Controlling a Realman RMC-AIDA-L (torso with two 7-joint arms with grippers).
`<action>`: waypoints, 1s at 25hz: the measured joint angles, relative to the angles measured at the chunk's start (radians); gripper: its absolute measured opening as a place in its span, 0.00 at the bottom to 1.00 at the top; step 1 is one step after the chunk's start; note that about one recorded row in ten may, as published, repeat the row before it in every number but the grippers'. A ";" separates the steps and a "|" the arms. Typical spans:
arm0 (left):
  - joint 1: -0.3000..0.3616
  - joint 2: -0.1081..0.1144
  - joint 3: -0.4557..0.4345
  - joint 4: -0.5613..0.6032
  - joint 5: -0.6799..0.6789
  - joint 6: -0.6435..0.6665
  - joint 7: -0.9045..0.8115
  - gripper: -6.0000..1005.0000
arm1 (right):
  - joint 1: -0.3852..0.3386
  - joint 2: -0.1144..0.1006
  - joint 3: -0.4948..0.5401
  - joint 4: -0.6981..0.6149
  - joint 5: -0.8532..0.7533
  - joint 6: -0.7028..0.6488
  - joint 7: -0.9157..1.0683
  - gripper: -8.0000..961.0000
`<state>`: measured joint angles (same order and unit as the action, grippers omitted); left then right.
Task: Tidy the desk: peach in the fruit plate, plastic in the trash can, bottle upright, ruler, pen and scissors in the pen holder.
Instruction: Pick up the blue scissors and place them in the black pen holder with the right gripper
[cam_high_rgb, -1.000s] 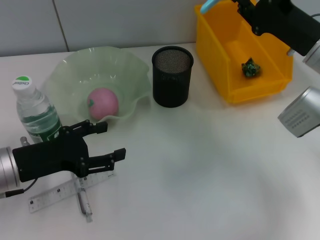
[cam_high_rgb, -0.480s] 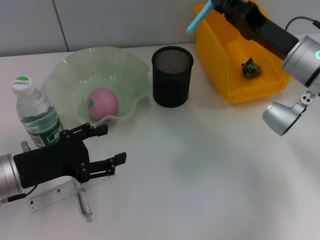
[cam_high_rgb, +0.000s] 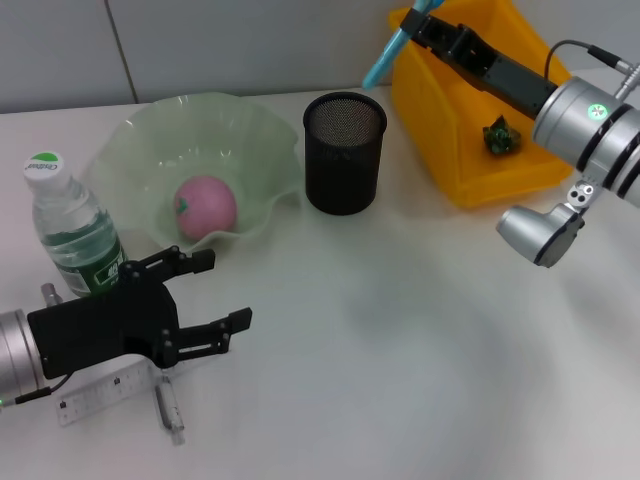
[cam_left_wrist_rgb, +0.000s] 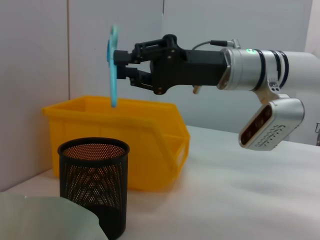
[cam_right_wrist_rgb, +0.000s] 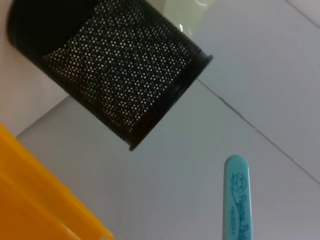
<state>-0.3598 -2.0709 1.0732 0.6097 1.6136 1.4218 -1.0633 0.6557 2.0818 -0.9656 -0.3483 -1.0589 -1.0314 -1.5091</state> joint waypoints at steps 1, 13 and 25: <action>0.000 0.000 0.001 0.000 0.000 0.000 0.000 0.86 | 0.005 0.000 -0.004 0.000 -0.001 0.002 -0.009 0.24; -0.007 0.000 -0.005 -0.049 0.000 -0.009 0.045 0.86 | 0.041 -0.001 -0.133 -0.020 -0.005 0.130 -0.118 0.24; -0.009 -0.002 -0.003 -0.063 -0.006 -0.036 0.073 0.86 | 0.045 -0.002 -0.177 -0.028 -0.010 0.157 -0.219 0.24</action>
<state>-0.3692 -2.0733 1.0706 0.5466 1.6076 1.3857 -0.9906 0.7008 2.0799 -1.1423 -0.3763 -1.0691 -0.8745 -1.7279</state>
